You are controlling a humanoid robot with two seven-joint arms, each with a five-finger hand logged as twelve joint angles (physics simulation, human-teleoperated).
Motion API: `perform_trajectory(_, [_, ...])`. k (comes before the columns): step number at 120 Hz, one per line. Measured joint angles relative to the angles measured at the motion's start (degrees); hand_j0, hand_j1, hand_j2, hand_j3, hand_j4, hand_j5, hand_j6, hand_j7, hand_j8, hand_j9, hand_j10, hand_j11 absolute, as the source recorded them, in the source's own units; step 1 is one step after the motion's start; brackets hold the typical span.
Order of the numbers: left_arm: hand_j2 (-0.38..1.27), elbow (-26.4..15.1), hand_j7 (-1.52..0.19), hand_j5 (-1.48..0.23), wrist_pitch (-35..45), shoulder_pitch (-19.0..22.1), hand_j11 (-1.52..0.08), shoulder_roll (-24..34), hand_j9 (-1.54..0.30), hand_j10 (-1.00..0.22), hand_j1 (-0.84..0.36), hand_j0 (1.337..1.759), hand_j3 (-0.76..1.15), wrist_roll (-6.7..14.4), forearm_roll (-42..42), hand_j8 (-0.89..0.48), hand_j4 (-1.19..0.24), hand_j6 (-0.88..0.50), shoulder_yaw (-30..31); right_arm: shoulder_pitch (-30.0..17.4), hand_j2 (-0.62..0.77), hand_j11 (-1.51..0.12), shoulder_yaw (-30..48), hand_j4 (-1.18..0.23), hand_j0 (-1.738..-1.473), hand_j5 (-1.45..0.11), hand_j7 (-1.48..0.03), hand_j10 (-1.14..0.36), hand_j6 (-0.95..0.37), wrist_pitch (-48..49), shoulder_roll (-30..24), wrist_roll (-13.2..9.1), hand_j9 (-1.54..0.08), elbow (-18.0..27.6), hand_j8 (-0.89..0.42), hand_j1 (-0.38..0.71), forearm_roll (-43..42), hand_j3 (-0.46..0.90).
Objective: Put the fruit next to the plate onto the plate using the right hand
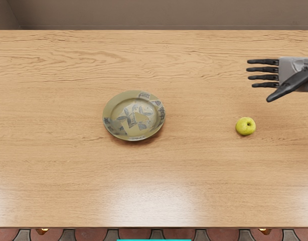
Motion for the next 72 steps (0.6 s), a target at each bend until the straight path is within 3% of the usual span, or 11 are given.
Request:
perform_trajectory(17, [0.05, 0.00, -0.30, -0.30, 0.00, 0.00, -0.30, 0.00, -0.30, -0.23, 0.07, 1.658, 0.00, 0.00, 0.00, -0.23, -0.23, -0.23, 0.02, -0.13, -0.01, -0.06, 1.14, -0.04, -1.658, -0.06, -0.06, -0.04, -0.04, 0.00, -0.35, -0.10, -0.06, 0.83, -0.04, -0.30, -0.10, 0.00])
perform_trajectory(38, [0.05, 0.00, -0.30, -0.30, 0.00, 0.00, -0.30, 0.00, -0.30, -0.23, 0.07, 1.658, 0.00, 0.00, 0.00, -0.23, -0.23, -0.23, 0.03, -0.32, -0.01, -0.06, 1.35, -0.04, -1.658, -0.06, -0.06, -0.04, -0.04, 0.00, -4.49, 0.07, -0.06, 8.20, -0.04, -0.30, -4.16, 0.00])
perform_trajectory(72, [0.05, 0.00, -0.30, -0.30, 0.00, 0.00, -0.30, 0.00, -0.30, -0.23, 0.07, 1.658, 0.00, 0.00, 0.00, -0.23, -0.23, -0.23, 0.01, -0.29, -0.01, -0.06, 1.52, -0.04, -1.658, -0.06, -0.06, -0.04, -0.05, -3.70, -13.84, 9.63, -0.06, 28.58, -0.05, -0.30, -21.75, 0.00])
